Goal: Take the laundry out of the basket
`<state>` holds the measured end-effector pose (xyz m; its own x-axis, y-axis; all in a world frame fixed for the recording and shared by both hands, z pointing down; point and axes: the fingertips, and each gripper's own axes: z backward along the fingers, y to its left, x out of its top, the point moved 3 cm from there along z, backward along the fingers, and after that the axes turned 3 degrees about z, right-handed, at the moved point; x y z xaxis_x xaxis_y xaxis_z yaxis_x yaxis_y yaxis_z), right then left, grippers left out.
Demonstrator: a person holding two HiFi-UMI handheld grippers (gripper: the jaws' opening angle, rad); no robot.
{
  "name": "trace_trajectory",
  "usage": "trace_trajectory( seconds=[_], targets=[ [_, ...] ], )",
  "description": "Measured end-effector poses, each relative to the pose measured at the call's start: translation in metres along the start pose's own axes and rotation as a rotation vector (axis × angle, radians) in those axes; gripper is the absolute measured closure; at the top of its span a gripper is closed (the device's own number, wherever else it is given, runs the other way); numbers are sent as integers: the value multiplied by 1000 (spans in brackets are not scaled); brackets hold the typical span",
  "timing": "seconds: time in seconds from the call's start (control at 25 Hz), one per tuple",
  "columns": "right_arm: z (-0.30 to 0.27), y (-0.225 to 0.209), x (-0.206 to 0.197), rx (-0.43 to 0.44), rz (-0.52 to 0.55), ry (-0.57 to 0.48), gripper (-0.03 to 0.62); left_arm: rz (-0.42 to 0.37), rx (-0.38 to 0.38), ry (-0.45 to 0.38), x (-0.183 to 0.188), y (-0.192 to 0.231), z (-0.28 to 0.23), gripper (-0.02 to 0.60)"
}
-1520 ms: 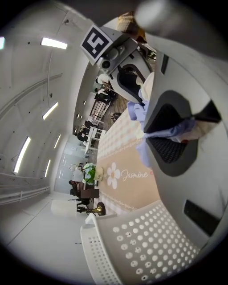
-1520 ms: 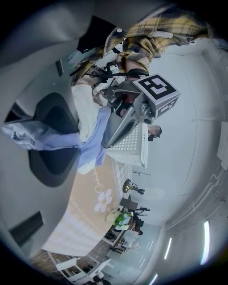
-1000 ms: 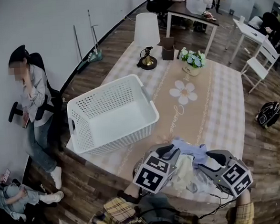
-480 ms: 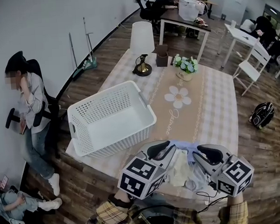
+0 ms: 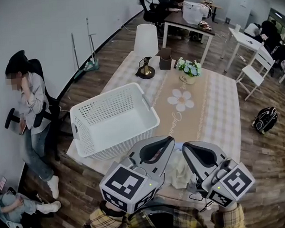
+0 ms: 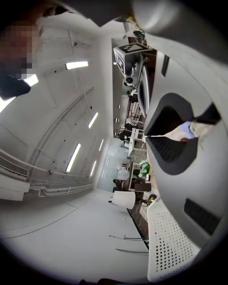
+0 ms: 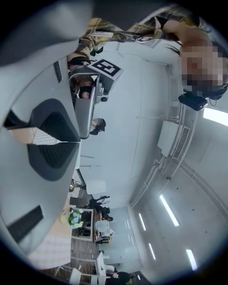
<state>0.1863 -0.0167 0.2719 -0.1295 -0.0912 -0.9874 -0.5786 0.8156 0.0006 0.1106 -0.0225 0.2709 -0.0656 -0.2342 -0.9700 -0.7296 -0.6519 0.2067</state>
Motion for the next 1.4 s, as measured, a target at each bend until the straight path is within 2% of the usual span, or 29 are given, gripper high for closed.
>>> trace_trajectory(
  seconds=[0.2,0.48,0.76,1.16,1.4],
  targets=[
    [-1,4,21,-25,-6,-76,594,5,-6,-57,13,0,8,560],
    [3,6,33,-15,-20,-119,595,-5,-19,-84,20,-7,8,560],
    [7,3,34,0,-34,-122,595,-29,-24,-87,24,-12,5,560],
    [10,-7,30,1,-54,-116,597,5,-29,-56,20,-12,-4,561],
    [8,-9,27,3,-48,-100,597,-26,-42,-70,21,-10,-9,561]
  ],
)
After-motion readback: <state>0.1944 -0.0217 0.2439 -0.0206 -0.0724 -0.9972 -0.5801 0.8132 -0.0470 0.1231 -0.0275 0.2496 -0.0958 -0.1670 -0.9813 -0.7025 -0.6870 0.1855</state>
